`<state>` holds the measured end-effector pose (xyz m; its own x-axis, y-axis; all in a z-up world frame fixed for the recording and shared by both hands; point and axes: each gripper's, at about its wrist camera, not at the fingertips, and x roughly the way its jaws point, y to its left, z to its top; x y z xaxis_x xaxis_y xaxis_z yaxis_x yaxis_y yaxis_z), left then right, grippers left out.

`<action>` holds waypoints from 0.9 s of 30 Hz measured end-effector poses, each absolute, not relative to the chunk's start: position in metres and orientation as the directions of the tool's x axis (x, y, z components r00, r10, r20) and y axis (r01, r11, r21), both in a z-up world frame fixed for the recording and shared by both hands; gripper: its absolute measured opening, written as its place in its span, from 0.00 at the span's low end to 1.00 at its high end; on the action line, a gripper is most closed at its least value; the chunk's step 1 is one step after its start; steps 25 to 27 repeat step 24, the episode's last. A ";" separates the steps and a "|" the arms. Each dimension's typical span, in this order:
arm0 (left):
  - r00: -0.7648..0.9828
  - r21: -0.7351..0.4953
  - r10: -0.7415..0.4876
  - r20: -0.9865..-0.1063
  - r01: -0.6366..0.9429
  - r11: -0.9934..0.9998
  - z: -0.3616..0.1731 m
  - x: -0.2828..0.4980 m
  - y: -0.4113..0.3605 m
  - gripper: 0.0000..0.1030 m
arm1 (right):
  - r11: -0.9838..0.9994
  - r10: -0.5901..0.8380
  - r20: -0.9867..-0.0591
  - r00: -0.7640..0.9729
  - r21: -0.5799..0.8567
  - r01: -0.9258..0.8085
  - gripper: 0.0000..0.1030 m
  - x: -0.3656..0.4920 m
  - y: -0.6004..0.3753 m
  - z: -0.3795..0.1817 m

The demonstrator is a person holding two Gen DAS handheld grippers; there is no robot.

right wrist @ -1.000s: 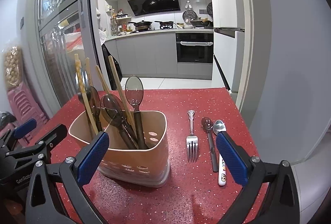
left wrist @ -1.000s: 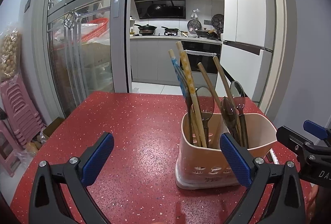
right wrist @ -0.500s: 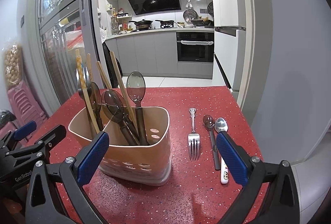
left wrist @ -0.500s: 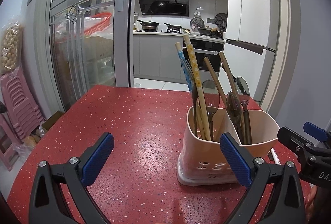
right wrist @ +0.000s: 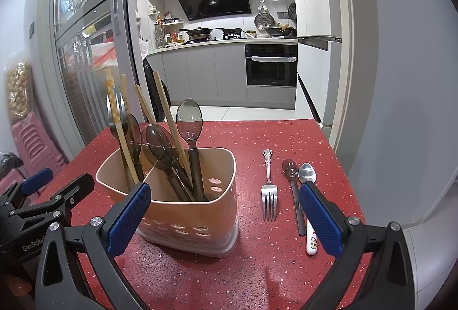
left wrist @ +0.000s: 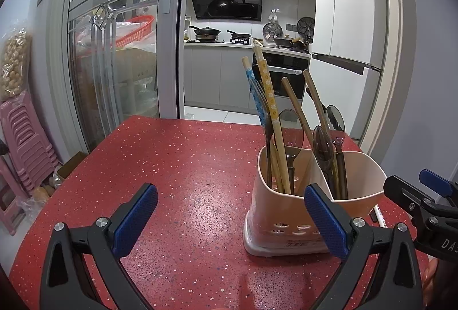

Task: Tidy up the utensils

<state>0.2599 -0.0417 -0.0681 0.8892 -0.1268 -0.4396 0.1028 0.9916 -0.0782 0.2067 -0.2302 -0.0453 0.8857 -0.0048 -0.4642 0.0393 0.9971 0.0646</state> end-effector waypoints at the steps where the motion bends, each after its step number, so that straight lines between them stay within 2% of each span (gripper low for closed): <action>1: 0.889 -0.078 -0.127 -0.439 0.103 0.992 -0.068 0.260 -0.042 1.00 | 0.997 -0.003 -0.464 0.886 0.066 0.038 1.00 0.207 -0.231 -0.045; 27: 0.895 -0.083 -0.130 -0.427 0.104 0.991 -0.066 0.259 -0.042 1.00 | 0.997 -0.005 -0.463 0.886 0.066 0.040 1.00 0.204 -0.229 -0.043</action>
